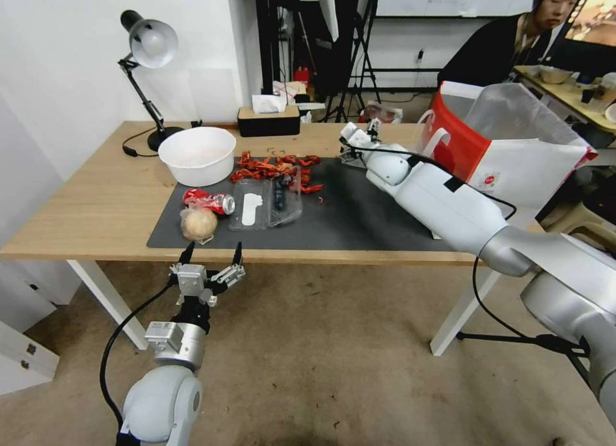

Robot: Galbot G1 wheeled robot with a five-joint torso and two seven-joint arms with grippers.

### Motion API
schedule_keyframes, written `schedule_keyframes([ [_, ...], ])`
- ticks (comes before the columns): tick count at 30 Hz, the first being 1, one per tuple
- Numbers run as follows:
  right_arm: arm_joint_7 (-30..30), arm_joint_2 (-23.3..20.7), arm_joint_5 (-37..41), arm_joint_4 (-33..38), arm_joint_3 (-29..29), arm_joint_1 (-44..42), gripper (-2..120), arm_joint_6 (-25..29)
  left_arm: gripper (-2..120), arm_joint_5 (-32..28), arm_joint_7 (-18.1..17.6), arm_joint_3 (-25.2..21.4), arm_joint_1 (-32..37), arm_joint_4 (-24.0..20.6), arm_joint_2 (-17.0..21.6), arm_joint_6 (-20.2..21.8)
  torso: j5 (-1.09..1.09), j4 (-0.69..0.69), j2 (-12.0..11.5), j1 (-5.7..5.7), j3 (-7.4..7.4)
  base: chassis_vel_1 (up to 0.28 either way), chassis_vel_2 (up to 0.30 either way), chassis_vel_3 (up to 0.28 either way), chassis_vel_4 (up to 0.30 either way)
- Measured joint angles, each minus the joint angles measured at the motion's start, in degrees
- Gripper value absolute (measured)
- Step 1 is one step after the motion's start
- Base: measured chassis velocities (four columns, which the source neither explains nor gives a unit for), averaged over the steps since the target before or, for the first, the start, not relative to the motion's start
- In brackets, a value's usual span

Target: Pick up the trash from the table and place it into the takeout bag.

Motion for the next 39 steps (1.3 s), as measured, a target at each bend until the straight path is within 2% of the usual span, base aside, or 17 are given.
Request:
schedule_keyframes([
  [2, -0.98, 0.15, -0.25, -0.64, -0.33, 0.47, 100, -0.27, 100, 0.00, 0.00, 0.00, 0.00, 0.01, 0.01, -0.03, 0.00, 0.01, 0.00, 0.00, 0.00, 0.000, 0.000, 0.000, 0.000],
  [11, -13.38, 1.56, -3.10, -8.26, -1.00, 3.88, 99, 1.55, 100, 0.05, 0.00, 0.07, 0.11, 0.13, -0.06, -0.28, 0.00, 0.00, 0.00, 0.00, 0.00, 0.000, 0.000, 0.000, 0.000],
  [20, -19.69, 3.02, -5.35, -13.16, -0.67, 4.51, 97, 4.30, 100, 0.12, -0.01, 0.14, -0.18, 0.49, -0.13, -0.32, 0.00, 0.00, 0.00, 0.00, 0.00, 0.000, 0.000, 0.000, 0.000],
  [24, -21.32, 3.87, -6.46, -16.00, -0.37, 4.90, 97, 5.92, 100, 0.25, -0.01, 0.26, -0.11, 0.53, -0.27, -0.39, 0.00, 0.00, 0.00, 0.00, 0.00, 0.000, 0.000, 0.000, 0.000],
  [39, -21.98, 4.48, -6.89, -18.34, -0.78, 4.82, 95, 6.45, 100, 0.31, -0.03, 0.38, 0.09, 0.57, -0.18, -0.66, -0.01, 0.00, 0.00, 0.00, 0.00, 0.000, 0.000, 0.000, 0.000],
])
